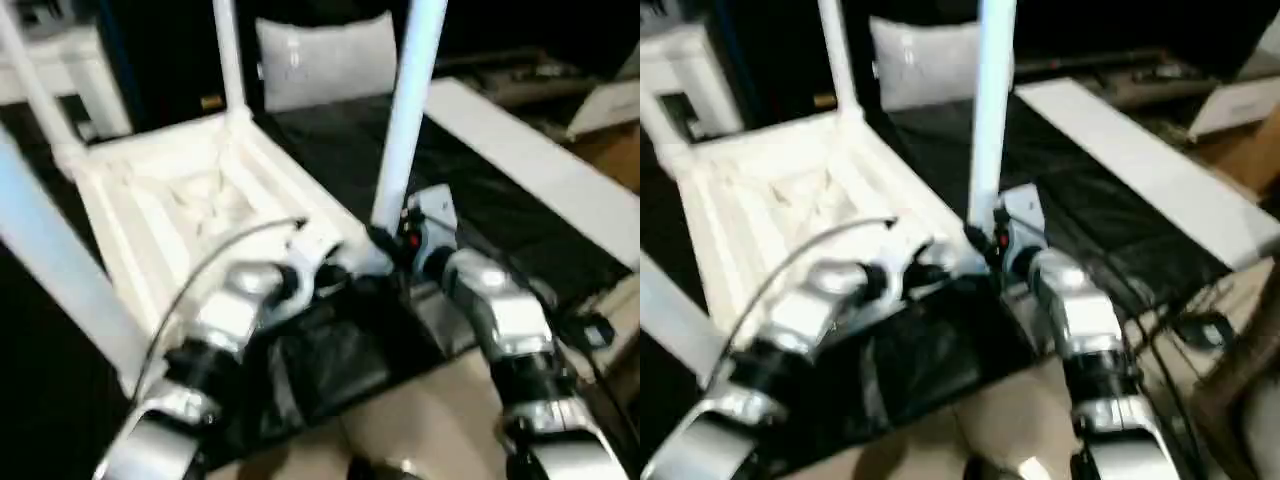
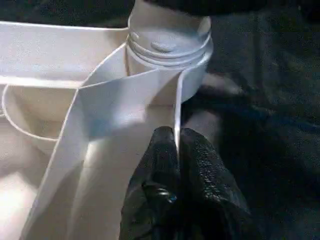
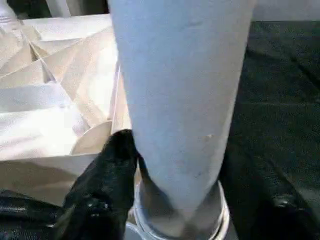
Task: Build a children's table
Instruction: Rotate leg to tighten
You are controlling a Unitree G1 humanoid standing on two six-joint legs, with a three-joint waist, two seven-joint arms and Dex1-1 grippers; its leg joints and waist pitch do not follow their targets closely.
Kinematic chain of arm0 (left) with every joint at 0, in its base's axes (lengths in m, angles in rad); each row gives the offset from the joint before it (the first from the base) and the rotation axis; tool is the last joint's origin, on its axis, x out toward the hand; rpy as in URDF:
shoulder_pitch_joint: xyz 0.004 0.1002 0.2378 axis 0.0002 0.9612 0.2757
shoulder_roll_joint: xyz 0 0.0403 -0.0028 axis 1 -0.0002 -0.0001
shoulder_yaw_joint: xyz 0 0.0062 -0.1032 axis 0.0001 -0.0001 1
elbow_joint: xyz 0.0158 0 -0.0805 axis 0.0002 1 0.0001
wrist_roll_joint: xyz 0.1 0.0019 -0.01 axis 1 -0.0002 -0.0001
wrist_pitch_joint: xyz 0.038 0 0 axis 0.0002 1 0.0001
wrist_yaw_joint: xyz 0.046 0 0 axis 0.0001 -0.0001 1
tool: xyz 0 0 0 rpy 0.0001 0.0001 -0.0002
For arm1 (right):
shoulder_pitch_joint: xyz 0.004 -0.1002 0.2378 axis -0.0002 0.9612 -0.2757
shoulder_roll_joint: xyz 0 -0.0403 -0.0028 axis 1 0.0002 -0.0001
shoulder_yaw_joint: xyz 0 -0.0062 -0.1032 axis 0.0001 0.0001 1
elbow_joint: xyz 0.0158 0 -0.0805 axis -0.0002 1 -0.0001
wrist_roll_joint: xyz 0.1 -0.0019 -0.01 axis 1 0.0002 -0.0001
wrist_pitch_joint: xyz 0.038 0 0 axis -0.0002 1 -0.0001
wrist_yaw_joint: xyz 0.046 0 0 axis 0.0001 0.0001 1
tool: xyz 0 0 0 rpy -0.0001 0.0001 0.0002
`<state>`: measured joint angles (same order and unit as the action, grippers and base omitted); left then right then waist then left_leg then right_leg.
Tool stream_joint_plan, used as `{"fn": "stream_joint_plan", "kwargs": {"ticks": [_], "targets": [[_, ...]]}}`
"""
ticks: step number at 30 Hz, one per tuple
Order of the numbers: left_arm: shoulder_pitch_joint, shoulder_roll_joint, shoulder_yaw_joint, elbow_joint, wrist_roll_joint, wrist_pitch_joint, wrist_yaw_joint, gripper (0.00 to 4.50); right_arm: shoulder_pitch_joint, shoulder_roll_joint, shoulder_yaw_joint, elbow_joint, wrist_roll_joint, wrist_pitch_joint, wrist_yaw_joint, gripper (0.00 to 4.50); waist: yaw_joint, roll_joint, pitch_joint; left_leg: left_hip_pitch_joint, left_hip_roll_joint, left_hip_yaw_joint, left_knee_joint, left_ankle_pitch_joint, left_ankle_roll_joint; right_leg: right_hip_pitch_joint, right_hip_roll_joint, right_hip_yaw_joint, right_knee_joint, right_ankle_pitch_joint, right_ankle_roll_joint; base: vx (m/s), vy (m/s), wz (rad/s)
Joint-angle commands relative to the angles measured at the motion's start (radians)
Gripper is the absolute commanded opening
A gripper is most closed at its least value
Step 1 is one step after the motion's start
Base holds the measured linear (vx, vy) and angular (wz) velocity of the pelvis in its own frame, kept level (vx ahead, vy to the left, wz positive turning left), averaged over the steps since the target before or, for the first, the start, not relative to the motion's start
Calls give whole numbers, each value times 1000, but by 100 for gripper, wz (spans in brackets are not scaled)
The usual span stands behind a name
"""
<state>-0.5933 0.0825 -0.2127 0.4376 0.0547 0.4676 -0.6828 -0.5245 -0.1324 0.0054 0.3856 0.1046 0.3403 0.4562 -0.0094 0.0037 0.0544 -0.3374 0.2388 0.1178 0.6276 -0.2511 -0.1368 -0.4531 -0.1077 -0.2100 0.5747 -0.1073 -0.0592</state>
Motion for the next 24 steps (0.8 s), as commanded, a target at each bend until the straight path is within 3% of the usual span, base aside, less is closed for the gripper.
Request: {"fn": "stream_joint_plan", "kwargs": {"ticks": [1,2,3,5,8,14,19,24], "targets": [[-43,-18,0,-85,-18,-26,2,0,2,33,43,-12,19,0,35,281,22,-21,-101,-62,-62,40,-48,-52,95,118,-30,35,-94,-516,167,0,0,0],[-40,-6,-3,-88,-14,-30,-4,0,9,24,39,-22,24,0,41,299,16,-15,-92,-53,-47,36,-54,-20,99,104,-22,37,-92,-431,112,0,0,0],[-39,2,-4,-89,-15,-33,-14,0,13,16,35,-26,30,-5,51,307,13,-13,-89,-48,-44,37,-55,-29,98,102,-19,38,-89,-420,72,0,0,0],[-36,13,-9,-91,-19,-38,-27,0,19,5,25,-33,37,-14,64,322,12,-10,-92,-44,-36,35,-60,-24,108,105,-23,41,-87,-409,30,0,0,0],[-27,53,-24,-94,-30,-70,-89,0,43,-43,4,-62,69,-34,142,350,16,-10,-91,-39,-30,36,-62,-23,122,104,-26,46,-86,-400,-5,0,0,0],[-13,127,-45,-91,-42,-93,-213,0,74,-138,7,-98,111,-76,315,401,40,-9,-90,-35,-25,37,-64,-8,131,105,-29,51,-81,-391,-22,0,0,0],[1,262,-108,-53,-58,-221,-458,0,113,-286,59,-122,138,-124,588,442,57,-9,-89,-30,-25,39,-66,-39,127,105,-29,53,-86,-421,-7,0,0,0],[2,332,-148,-32,-75,-337,-642,0,106,-339,93,-115,168,-98,729,447,75,-6,-86,-21,-20,40,-71,-58,109,101,-29,54,-87,-434,-24,0,0,0]]}}
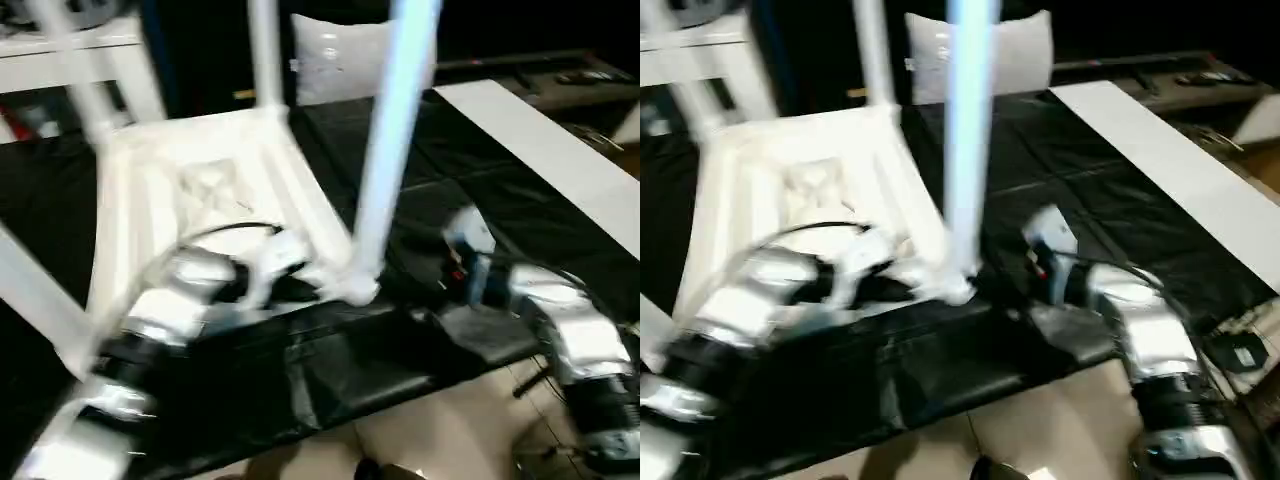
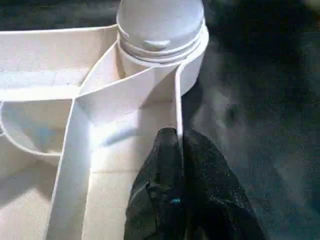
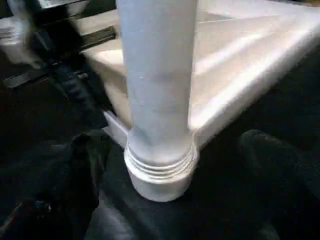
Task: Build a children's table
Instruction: Rotate leg to tighten
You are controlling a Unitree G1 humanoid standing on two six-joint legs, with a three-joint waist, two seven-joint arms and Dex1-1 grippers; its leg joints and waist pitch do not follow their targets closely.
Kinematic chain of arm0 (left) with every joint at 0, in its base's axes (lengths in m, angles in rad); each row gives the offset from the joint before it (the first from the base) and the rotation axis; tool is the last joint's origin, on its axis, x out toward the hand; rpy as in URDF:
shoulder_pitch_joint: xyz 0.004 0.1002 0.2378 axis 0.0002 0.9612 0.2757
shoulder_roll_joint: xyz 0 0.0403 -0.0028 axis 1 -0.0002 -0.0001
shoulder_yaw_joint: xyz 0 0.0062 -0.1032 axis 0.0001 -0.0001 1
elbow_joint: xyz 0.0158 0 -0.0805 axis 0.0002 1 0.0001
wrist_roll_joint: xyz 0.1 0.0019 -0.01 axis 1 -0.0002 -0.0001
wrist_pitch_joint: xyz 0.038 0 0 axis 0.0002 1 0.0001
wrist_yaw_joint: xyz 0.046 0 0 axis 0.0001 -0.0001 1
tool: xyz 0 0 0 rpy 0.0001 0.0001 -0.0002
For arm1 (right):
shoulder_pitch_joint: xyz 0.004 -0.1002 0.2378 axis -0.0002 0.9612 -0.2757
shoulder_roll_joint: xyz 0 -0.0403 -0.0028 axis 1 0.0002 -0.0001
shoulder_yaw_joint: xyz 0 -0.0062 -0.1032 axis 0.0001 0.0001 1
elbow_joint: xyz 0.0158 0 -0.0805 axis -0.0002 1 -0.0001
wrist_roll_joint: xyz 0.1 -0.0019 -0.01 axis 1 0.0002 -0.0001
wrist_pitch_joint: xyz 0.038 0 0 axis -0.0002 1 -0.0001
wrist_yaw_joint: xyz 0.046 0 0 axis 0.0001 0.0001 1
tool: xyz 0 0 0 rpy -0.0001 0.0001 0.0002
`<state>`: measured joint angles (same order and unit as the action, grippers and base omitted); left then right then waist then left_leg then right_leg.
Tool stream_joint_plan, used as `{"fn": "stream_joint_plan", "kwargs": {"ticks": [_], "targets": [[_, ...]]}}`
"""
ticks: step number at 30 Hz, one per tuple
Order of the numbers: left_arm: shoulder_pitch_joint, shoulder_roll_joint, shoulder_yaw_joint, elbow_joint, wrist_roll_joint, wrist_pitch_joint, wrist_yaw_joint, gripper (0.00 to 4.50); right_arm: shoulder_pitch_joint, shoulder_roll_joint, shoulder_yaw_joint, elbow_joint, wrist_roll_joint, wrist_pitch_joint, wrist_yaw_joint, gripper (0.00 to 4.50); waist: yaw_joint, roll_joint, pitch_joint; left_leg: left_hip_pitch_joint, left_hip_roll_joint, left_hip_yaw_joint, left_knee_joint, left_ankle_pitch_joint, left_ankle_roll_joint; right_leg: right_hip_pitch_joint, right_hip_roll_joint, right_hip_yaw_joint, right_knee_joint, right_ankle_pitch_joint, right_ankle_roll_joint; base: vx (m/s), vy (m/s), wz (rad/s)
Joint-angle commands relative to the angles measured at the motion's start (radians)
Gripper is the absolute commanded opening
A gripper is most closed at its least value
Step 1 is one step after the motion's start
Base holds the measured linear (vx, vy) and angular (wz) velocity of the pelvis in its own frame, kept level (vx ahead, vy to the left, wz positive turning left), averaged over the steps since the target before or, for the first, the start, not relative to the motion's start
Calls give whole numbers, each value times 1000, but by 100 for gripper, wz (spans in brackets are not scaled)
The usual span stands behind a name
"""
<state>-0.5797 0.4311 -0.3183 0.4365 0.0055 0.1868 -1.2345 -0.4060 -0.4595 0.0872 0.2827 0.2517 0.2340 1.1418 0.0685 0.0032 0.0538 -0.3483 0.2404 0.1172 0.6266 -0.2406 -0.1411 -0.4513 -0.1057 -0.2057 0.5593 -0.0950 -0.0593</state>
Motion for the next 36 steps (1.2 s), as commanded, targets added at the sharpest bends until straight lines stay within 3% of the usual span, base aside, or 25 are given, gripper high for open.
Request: {"fn": "stream_joint_plan", "kwargs": {"ticks": [1,5,8,10,14,16,24,31,36], "targets": [[-11,-16,-43,-31,-26,-56,-90,0,-13,-12,12,-12,21,9,44,447,-1,-4,-85,-11,-20,41,-70,-67,112,99,-33,51,-70,-443,-28,0,0,0],[-18,9,-82,-18,-43,-81,-200,0,-21,-27,45,11,38,-7,148,421,22,-3,-88,-3,-11,43,-73,-57,104,95,-36,58,-60,-408,-58,0,0,0],[-23,9,-97,-12,-47,-105,-234,0,-25,-31,60,18,57,15,201,414,31,-8,-88,-10,-10,43,-73,-51,102,100,-37,59,-54,-400,-63,0,0,0],[-25,5,-102,-1,-42,-130,-253,0,-27,-34,71,23,63,30,234,387,34,-10,-88,-14,-13,44,-72,-51,95,103,-37,58,-57,-418,-46,0,0,0],[-28,4,-107,7,-38,-147,-269,0,-28,-44,105,29,59,40,289,370,36,-14,-88,-15,-15,46,-71,-57,87,102,-36,55,-62,-444,-24,0,0,0],[-29,6,-108,10,-39,-153,-274,0,-26,-47,115,27,61,44,305,333,37,-15,-87,-15,-16,46,-71,-61,83,101,-35,52,-65,-456,-14,0,0,0],[-24,11,-107,8,-42,-161,-283,0,-33,-36,127,43,64,53,329,268,35,-21,-87,-19,-22,47,-68,-75,76,100,-31,43,-73,-497,29,0,0,0],[-22,12,-99,9,-50,-154,-283,0,-31,-31,127,38,81,70,336,212,34,-19,-87,-18,-23,47,-67,-86,74,98,-30,38,-80,-514,47,0,0,0],[-23,-22,-60,7,-56,-88,-185,0,-4,4,108,1,97,91,283,205,33,-13,-86,-17,-24,48,-66,-95,67,97,-28,34,-84,-520,53,0,0,0]]}}
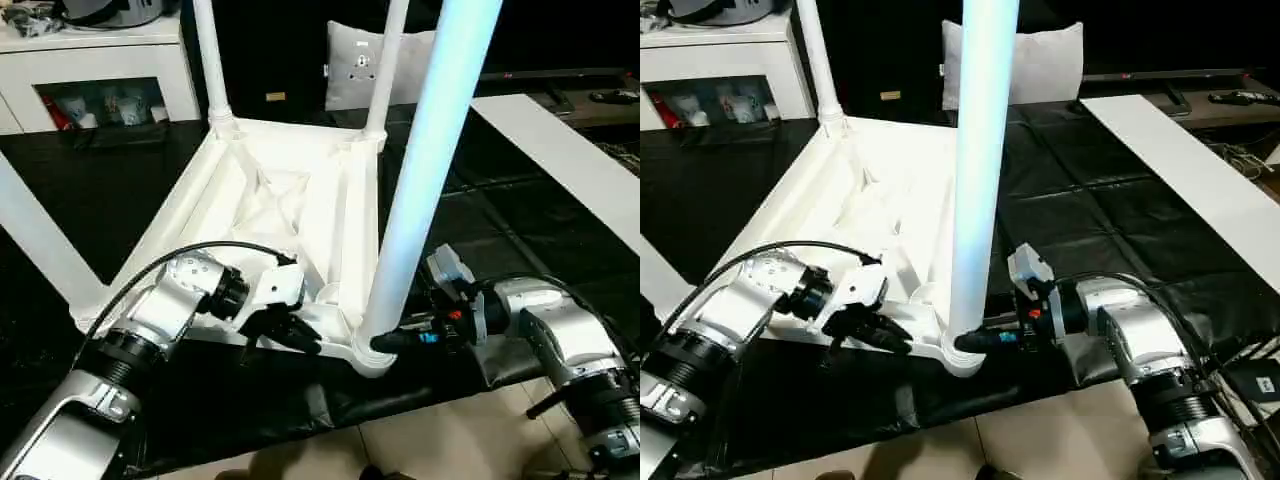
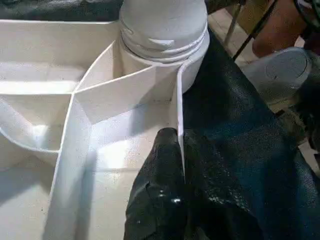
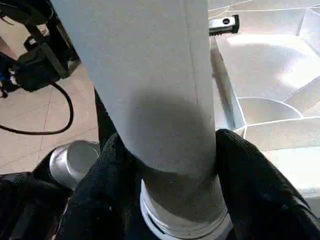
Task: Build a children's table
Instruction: Rotate leg to tighten
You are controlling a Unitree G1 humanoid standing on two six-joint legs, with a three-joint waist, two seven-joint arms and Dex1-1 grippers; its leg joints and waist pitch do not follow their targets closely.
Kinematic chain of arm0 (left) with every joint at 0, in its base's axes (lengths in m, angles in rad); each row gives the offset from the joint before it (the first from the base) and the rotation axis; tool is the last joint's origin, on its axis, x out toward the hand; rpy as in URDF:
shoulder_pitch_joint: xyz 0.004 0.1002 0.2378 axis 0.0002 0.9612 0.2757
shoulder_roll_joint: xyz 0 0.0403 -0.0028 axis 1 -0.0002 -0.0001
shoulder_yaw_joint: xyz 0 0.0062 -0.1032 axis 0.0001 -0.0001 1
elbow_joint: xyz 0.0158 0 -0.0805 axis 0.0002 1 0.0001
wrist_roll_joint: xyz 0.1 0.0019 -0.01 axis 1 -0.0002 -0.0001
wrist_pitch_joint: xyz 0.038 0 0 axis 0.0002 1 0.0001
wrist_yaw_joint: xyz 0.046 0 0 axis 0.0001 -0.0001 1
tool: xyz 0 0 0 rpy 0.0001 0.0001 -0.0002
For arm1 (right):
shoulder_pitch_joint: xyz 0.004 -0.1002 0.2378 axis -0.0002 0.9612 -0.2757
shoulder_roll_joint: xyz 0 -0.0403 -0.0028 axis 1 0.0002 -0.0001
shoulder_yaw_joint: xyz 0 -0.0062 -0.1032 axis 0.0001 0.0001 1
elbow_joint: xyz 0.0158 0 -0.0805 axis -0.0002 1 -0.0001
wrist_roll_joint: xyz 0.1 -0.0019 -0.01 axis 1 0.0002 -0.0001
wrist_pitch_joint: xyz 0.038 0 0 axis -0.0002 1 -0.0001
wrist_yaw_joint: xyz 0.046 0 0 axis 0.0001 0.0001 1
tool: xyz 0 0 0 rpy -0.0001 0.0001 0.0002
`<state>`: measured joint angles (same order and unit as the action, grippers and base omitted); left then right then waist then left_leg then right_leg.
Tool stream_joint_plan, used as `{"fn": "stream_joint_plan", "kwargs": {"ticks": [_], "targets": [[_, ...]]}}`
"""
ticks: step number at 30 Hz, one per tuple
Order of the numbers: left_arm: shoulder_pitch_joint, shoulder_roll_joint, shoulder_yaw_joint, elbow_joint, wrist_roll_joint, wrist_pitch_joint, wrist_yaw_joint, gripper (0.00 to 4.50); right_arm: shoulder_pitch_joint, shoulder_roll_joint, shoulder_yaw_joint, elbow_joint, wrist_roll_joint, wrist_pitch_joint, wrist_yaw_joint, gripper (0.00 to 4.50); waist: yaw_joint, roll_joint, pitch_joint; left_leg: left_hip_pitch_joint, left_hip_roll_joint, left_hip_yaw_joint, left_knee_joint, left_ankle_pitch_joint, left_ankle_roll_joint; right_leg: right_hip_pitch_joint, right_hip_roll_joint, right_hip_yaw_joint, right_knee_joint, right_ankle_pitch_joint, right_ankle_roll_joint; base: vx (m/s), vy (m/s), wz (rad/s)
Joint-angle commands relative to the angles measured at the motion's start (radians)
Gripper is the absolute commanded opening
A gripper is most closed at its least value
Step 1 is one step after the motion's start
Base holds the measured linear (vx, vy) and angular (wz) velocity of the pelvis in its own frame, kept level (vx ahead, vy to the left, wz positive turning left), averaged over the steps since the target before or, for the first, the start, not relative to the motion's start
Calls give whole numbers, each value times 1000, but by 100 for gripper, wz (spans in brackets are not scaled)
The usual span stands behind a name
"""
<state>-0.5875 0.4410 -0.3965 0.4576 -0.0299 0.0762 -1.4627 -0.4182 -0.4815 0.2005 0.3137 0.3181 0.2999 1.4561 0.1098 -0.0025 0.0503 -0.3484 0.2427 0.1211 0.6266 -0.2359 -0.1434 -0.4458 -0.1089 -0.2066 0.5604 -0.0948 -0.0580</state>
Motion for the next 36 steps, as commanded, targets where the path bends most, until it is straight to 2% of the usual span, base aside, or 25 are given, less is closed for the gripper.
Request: {"fn": "stream_joint_plan", "kwargs": {"ticks": [1,4,5,6,7,8,9,10,11,12,13,14,15,16,17,18,19,20,21,24,26,30,31,32,36], "targets": [[-16,-42,28,-17,-18,55,79,0,11,41,-12,-36,26,37,-69,204,-9,-6,-82,-15,-27,44,-66,-102,67,91,-24,34,-88,-525,53,0,0,0],[-16,-79,59,-34,-7,132,196,0,10,89,-17,-36,-24,39,-209,204,-19,-6,-77,-7,-34,46,-58,-153,55,86,-17,8,-111,-596,97,0,0,0],[-16,-85,63,-36,-8,139,209,0,8,96,-18,-33,-31,40,-229,204,-32,-6,-75,-7,-32,44,-56,-186,56,89,-12,-8,-125,-616,125,0,0,0],[-16,-127,91,-57,-13,202,295,0,-14,153,-36,-5,-67,58,-371,202,-45,5,-74,4,-21,39,-55,-227,62,92,-12,-26,-142,-622,137,0,0,0],[-16,-145,103,-67,-16,233,329,0,-24,178,-45,8,-78,66,-428,200,-55,7,-74,-5,-7,31,-62,-240,61,107,-15,-31,-137,-602,139,0,0,0],[-16,-145,103,-67,-16,233,329,0,-24,178,-45,8,-78,66,-428,199,-64,32,-69,-24,65,-7,-111,-353,68,146,-27,-8,-66,-515,101,0,0,0],[-20,-194,122,-84,-6,288,420,0,-54,241,-59,43,-124,76,-580,199,-56,44,-65,-14,131,-37,-170,-482,62,147,-41,75,61,-306,16,-24,-31,-18],[-20,-195,122,-85,-5,289,422,0,-55,243,-59,45,-125,77,-585,198,-77,2,-42,11,91,-14,-163,-547,46,114,-42,118,53,-336,-3,0,0,0],[-22,-232,132,-93,13,318,498,0,-81,292,-79,76,-158,92,-718,197,-74,-18,-46,30,12,13,-102,-502,23,91,-44,102,-37,-565,33,0,0,0],[-22,-234,133,-93,14,320,503,0,-83,295,-80,78,-160,93,-726,196,-80,-46,-47,46,-83,57,6,-292,20,31,-46,43,-117,-925,150,0,0,0],[-23,-276,148,-102,28,347,587,0,-106,340,-103,104,-181,107,-846,196,-76,-50,-61,18,-90,58,13,-221,37,59,-48,40,-112,-951,190,-6,-9,-34],[-23,-294,154,-106,32,357,622,0,-114,356,-111,113,-187,113,-887,195,-72,-39,-81,-35,-81,44,-11,-132,47,104,-48,41,-92,-836,219,-6,-9,-34],[-22,-310,155,-110,38,362,647,0,-119,372,-122,122,-183,112,-916,195,-70,-25,-91,-61,-71,34,-30,-73,45,119,-33,38,-77,-655,214,1,-7,-39],[-21,-323,155,-116,44,371,668,0,-122,387,-134,127,-182,111,-941,195,-70,-7,-92,-47,-54,29,-46,-42,53,109,-25,40,-74,-505,153,0,0,0],[-22,-331,155,-119,47,375,676,0,-124,392,-140,131,-182,107,-949,195,-75,-7,-89,-42,-47,26,-51,-40,56,106,-22,38,-73,-461,119,0,0,0],[-22,-347,157,-118,51,374,701,0,-126,393,-136,137,-192,87,-952,195,-81,-10,-86,-35,-44,28,-54,-57,57,103,-16,33,-76,-445,79,0,0,0],[-23,-363,156,-122,57,380,732,0,-127,397,-133,143,-208,56,-962,195,-84,-11,-83,-29,-46,31,-54,-76,60,96,-13,31,-82,-465,71,0,0,0],[-23,-363,156,-122,57,380,732,0,-127,397,-133,143,-208,56,-962,250,-86,-8,-83,-21,-45,32,-56,-102,68,93,-15,30,-87,-494,54,0,0,0],[-26,-367,154,-123,62,382,742,0,-123,399,-140,147,-207,16,-954,263,-86,-5,-84,-23,-34,27,-61,-99,81,98,-20,33,-85,-480,31,0,0,0],[-28,-358,154,-128,76,385,753,0,-114,398,-148,134,-201,-10,-944,272,-88,-5,-85,-26,-26,24,-65,-80,88,100,-23,38,-79,-441,5,0,0,0],[-26,-347,154,-131,77,384,751,0,-105,388,-148,120,-197,-19,-932,306,-86,-4,-85,-25,-27,26,-65,-72,92,99,-25,43,-77,-430,-11,0,0,0],[-16,-313,148,-143,63,367,713,0,-80,350,-155,92,-190,-48,-897,313,-76,-6,-86,-23,-29,30,-65,-65,101,99,-27,46,-75,-439,-13,0,0,0],[-14,-304,146,-146,61,362,701,0,-76,342,-158,89,-186,-55,-885,345,-75,-7,-87,-22,-28,30,-65,-61,102,98,-26,46,-75,-436,-14,0,0,0],[-11,-297,143,-148,58,357,690,0,-72,336,-161,87,-183,-62,-875,355,-74,-6,-87,-22,-27,30,-65,-55,103,98,-26,47,-73,-427,-19,0,0,0],[17,-206,115,-162,42,311,536,0,-40,223,-179,68,-146,-116,-699,370,-66,-5,-87,-19,-22,29,-66,-50,113,97,-27,52,-68,-407,-35,0,0,0]]}}
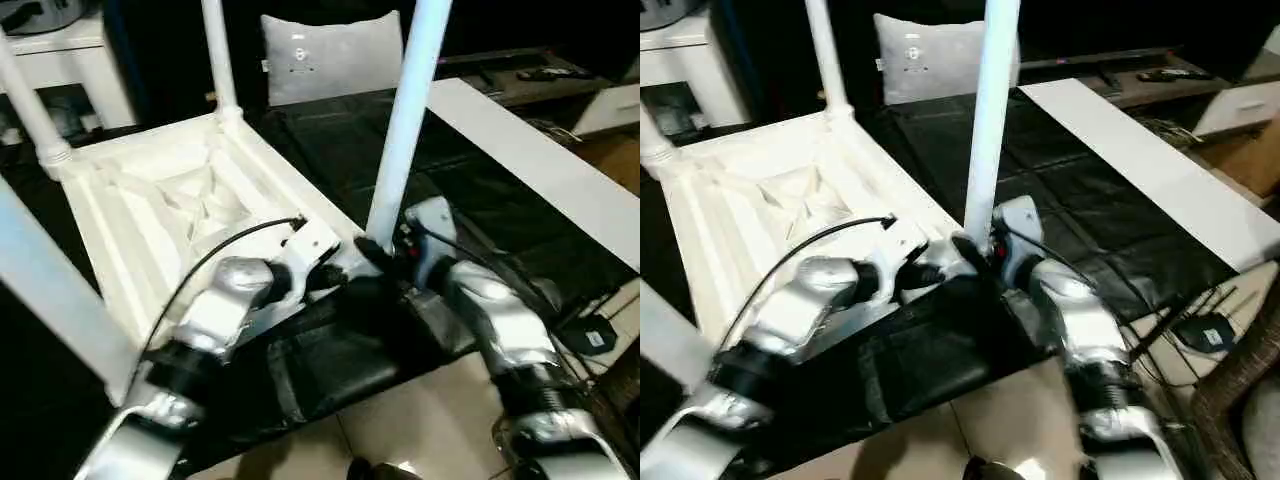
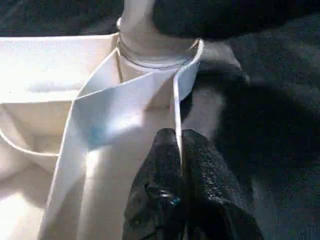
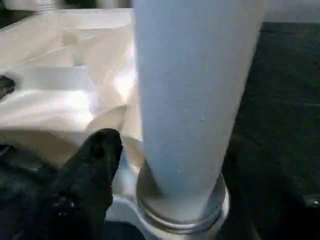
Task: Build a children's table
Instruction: Rotate leg to tighten
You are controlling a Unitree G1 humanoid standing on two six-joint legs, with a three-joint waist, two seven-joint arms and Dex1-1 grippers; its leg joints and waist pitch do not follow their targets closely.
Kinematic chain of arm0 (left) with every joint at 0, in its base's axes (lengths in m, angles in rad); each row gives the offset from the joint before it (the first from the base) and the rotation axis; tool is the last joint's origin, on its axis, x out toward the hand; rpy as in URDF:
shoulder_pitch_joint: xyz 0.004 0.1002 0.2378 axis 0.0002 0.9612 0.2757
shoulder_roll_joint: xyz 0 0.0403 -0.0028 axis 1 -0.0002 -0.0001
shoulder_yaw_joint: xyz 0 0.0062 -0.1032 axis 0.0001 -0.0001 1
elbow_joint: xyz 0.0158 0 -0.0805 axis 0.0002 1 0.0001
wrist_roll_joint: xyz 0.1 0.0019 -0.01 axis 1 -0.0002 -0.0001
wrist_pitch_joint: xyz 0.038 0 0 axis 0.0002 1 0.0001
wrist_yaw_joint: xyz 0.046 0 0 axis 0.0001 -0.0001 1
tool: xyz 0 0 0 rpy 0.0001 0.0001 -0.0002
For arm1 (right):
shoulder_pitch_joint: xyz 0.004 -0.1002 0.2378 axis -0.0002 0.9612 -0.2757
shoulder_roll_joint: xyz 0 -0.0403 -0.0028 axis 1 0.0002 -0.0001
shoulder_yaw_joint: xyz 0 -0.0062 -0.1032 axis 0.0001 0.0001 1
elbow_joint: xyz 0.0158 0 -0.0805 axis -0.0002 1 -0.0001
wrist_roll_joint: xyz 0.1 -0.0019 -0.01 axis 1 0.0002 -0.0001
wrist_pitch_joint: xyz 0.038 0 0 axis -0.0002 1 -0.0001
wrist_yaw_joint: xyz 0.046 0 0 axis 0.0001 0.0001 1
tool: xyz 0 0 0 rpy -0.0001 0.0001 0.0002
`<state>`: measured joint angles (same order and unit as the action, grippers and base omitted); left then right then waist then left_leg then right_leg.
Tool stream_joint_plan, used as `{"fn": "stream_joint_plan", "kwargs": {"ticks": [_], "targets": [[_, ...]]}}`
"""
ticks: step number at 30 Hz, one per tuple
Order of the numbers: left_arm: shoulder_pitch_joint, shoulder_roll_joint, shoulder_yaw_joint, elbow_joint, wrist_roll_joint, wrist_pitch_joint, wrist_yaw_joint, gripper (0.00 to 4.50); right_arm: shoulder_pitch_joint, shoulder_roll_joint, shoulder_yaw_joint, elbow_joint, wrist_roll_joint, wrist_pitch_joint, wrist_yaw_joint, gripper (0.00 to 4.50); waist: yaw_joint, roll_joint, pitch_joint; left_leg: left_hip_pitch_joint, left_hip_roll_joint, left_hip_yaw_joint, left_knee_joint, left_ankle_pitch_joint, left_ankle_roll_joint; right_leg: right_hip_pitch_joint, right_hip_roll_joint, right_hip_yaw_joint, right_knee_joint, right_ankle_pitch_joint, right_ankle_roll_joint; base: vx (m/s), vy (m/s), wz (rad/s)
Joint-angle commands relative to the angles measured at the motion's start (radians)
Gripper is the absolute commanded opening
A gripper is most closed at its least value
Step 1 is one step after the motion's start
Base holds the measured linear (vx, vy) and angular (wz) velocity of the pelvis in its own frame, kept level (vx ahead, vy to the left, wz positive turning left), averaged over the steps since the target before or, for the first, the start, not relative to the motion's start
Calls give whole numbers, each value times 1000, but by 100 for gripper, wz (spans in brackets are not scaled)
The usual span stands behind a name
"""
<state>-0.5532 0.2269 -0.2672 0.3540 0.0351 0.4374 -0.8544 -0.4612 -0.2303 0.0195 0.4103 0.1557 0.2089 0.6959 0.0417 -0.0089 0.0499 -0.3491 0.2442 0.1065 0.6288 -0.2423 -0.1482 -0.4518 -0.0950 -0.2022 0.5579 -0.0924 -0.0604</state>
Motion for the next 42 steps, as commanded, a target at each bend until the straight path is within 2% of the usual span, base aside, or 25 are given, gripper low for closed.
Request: {"fn": "stream_joint_plan", "kwargs": {"ticks": [1,2,4,6,10,11,15,16,18,22,27,29,30,36,37,41,42], "targets": [[-15,26,-20,-57,-27,-57,-104,0,8,-54,8,-31,21,-29,105,388,4,3,-86,-16,-23,43,-69,-46,118,102,-41,48,-65,-409,-36,0,0,0],[-15,26,-20,-57,-27,-57,-104,0,8,-54,8,-31,21,-29,105,398,7,1,-85,-17,-23,44,-69,-44,120,104,-40,48,-64,-409,-40,0,0,0],[-17,78,-46,-41,-36,-98,-203,0,20,-124,28,-44,39,-40,244,407,12,3,-84,-15,-23,45,-70,-52,119,103,-40,49,-65,-419,-39,0,0,0],[-18,120,-70,-35,-52,-137,-296,0,25,-167,38,-57,59,-33,337,440,22,3,-84,-12,-21,47,-71,-57,122,102,-40,53,-63,-411,-48,0,0,0],[-21,172,-97,-26,-80,-206,-438,0,22,-226,64,-71,85,-17,458,447,33,2,-85,-11,-19,47,-72,-47,117,102,-41,57,-58,-400,-62,0,0,0],[-24,186,-105,-21,-86,-225,-484,0,22,-246,80,-77,89,-19,505,447,40,3,-85,-9,-18,48,-72,-44,114,100,-42,57,-58,-401,-65,0,0,0],[-41,215,-136,2,-85,-259,-572,0,22,-275,116,-91,114,-10,625,447,53,0,-83,-6,-15,52,-74,-57,108,99,-41,62,-55,-404,-73,0,0,0],[-41,216,-136,3,-85,-260,-574,0,22,-275,117,-91,115,-9,628,420,56,0,-84,-7,-14,52,-75,-60,106,99,-42,63,-55,-409,-71,0,0,0],[-49,221,-150,12,-89,-272,-607,0,19,-274,130,-91,126,8,670,412,58,-4,-83,-8,-16,53,-75,-61,102,100,-40,64,-56,-419,-64,0,0,0],[-54,219,-152,13,-92,-275,-632,0,14,-271,147,-88,137,25,696,378,59,-5,-82,-9,-20,56,-75,-68,93,100,-38,67,-59,-449,-46,0,0,0],[-59,216,-152,29,-89,-294,-639,0,14,-273,167,-87,142,42,739,330,59,-8,-81,-10,-30,60,-71,-88,88,97,-33,59,-73,-514,-1,0,0,0],[-59,217,-153,34,-87,-300,-642,0,15,-273,169,-89,144,48,747,325,59,-9,-81,-11,-31,60,-70,-92,86,96,-31,55,-77,-530,16,0,0,0],[-60,218,-154,34,-88,-300,-643,0,15,-272,169,-89,146,49,748,300,59,-8,-81,-11,-31,60,-70,-92,86,96,-30,54,-78,-532,22,0,0,0],[-59,219,-155,40,-87,-302,-648,0,9,-258,171,-79,159,69,756,269,59,-9,-82,-13,-31,59,-70,-86,88,95,-29,53,-78,-525,25,0,0,0],[-59,219,-155,41,-87,-303,-648,0,8,-256,171,-78,160,72,756,243,59,-9,-82,-12,-31,60,-70,-87,86,95,-29,52,-78,-529,26,0,0,0],[-59,217,-152,45,-88,-302,-643,0,10,-253,171,-85,168,87,762,230,58,-8,-82,-12,-30,59,-70,-95,83,95,-29,49,-81,-537,34,0,0,0],[-58,215,-147,46,-89,-294,-635,0,13,-251,169,-92,172,93,760,207,58,-8,-82,-12,-32,59,-69,-97,83,94,-29,48,-83,-542,38,0,0,0]]}}
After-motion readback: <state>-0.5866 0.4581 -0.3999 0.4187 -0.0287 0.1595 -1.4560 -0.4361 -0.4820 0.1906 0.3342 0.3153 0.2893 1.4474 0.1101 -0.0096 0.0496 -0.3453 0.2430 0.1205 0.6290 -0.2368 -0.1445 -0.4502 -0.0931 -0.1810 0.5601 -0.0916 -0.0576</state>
